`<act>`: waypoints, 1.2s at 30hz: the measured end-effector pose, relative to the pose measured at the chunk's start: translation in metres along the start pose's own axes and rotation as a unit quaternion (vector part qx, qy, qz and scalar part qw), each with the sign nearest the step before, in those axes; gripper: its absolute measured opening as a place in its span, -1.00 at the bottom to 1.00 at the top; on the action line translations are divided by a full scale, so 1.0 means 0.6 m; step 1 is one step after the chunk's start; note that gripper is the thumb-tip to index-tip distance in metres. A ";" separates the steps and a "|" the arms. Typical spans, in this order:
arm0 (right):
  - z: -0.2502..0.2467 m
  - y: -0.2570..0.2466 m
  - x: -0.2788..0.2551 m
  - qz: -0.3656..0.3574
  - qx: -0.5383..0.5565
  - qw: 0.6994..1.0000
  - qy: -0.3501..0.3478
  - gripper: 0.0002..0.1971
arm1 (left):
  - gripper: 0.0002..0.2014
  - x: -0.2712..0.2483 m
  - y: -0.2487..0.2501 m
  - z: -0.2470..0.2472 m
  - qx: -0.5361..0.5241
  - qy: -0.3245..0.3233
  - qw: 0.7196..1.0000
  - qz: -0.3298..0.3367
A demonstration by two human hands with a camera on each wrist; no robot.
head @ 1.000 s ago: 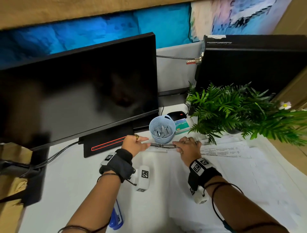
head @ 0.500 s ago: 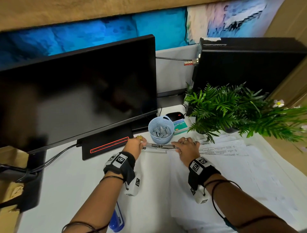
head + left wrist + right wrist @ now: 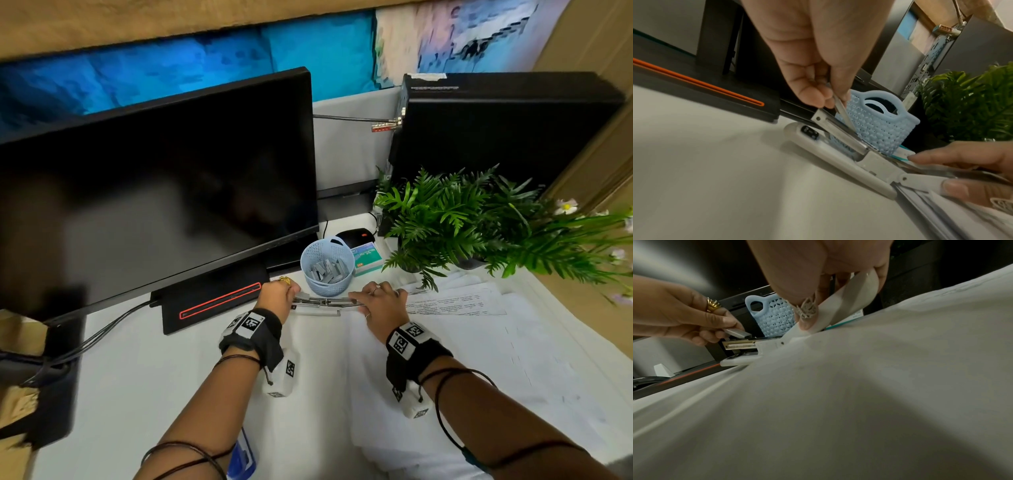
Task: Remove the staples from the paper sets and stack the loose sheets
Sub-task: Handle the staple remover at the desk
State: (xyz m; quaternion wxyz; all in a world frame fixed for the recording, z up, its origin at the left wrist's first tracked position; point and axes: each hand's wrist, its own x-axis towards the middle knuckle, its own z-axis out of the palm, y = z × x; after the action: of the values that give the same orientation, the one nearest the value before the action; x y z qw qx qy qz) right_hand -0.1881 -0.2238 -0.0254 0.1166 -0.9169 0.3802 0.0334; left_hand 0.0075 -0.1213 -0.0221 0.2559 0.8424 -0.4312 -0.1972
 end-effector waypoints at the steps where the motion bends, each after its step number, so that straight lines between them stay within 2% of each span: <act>1: 0.000 0.000 0.000 -0.001 -0.001 1.000 0.000 -0.62 | -0.79 0.000 -0.001 0.003 -0.002 -0.007 1.000 -0.005; 13: -0.001 -0.001 -0.001 -0.008 0.001 1.000 0.005 -0.61 | -0.77 -0.001 -0.011 0.013 -0.008 -0.030 0.999 -0.042; 24: 0.000 -0.003 -0.002 -0.012 0.002 1.000 0.003 -0.64 | -0.81 -0.013 -0.004 0.014 0.006 -0.031 0.999 -0.006; 26: -0.001 -0.003 -0.002 -0.012 -0.006 1.000 0.002 -0.64 | -0.86 -0.017 -0.004 0.013 0.023 -0.050 0.998 0.001; 28: -0.002 -0.003 -0.003 -0.014 -0.008 1.000 0.001 -0.62 | -0.82 -0.018 -0.006 0.013 0.059 -0.063 0.996 0.010; 32: -0.002 -0.002 -0.005 -0.019 -0.009 1.000 -0.003 -0.60 | -0.78 -0.024 0.001 0.009 0.199 -0.052 0.977 0.048; 36: -0.004 -0.003 -0.004 -0.019 -0.005 1.000 -0.005 -0.60 | -0.72 -0.023 -0.004 0.018 0.184 -0.024 0.982 0.026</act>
State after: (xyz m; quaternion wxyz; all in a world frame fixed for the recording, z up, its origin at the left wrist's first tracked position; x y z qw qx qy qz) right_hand -0.1888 -0.2217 -0.0224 0.1146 -0.9243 0.3621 0.0373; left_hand -0.0046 -0.1116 -0.0307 0.0911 0.8585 -0.4881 -0.1283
